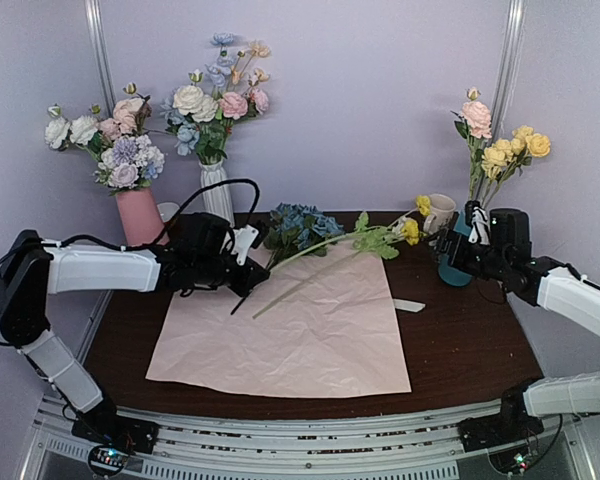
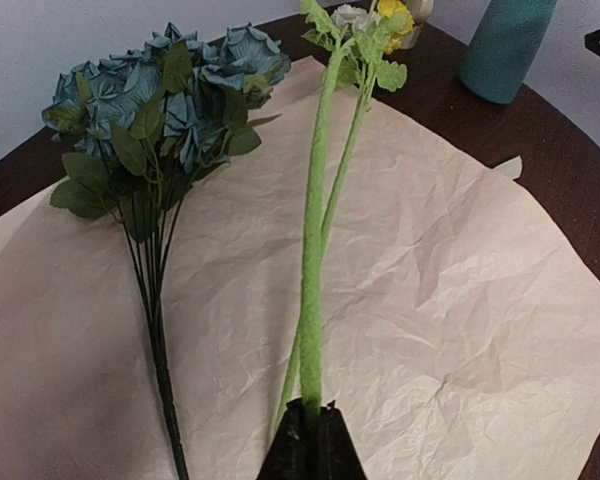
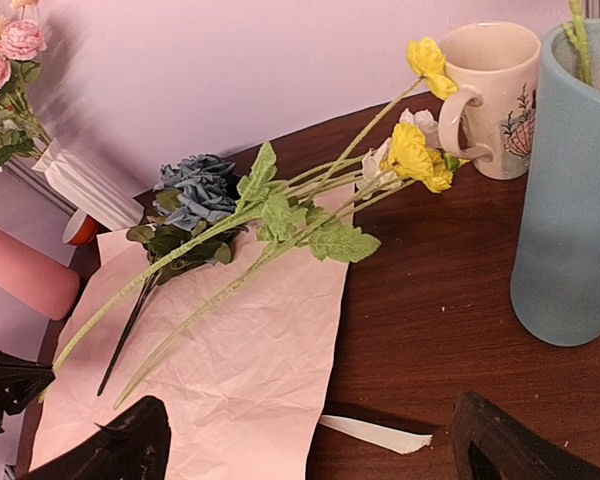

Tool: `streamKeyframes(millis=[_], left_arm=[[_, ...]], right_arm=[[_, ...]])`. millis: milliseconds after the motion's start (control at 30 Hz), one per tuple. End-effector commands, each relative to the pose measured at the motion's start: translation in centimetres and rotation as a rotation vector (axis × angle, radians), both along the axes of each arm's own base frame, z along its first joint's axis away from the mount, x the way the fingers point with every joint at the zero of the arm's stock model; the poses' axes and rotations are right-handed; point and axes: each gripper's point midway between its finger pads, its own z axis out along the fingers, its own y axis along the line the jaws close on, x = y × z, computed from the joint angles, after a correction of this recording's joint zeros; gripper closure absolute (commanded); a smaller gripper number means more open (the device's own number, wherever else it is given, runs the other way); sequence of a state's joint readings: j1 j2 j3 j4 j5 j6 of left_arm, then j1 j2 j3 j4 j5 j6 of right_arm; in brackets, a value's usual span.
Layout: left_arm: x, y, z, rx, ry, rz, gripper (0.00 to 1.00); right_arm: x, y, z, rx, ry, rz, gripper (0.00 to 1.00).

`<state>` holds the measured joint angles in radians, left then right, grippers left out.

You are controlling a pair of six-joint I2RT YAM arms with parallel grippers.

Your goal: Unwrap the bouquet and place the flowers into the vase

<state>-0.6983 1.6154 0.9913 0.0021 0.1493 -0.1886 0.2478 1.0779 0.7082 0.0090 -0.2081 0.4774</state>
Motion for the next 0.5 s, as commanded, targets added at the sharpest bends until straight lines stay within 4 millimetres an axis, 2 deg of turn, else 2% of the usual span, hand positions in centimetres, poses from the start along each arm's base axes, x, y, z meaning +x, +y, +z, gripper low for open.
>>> streamKeyframes(millis=[0, 167, 467], left_arm=[[0.4, -0.6, 6.7, -0.131, -0.194, 0.008, 1.0], [0.4, 0.4, 9.5, -0.147, -0.295, 0.045, 1.0], [-1.1, 2.1, 13.2, -0.207, -0.431, 0.096, 1.0]], right_arm=[[0.0, 1.9, 2.5, 0.048, -0.052, 0.072, 0.0], [-0.3, 4.6, 3.5, 0.157, -0.059, 0.188, 0.0], [-0.3, 9.6, 7.8, 0.392, -0.131, 0.384, 0.0]])
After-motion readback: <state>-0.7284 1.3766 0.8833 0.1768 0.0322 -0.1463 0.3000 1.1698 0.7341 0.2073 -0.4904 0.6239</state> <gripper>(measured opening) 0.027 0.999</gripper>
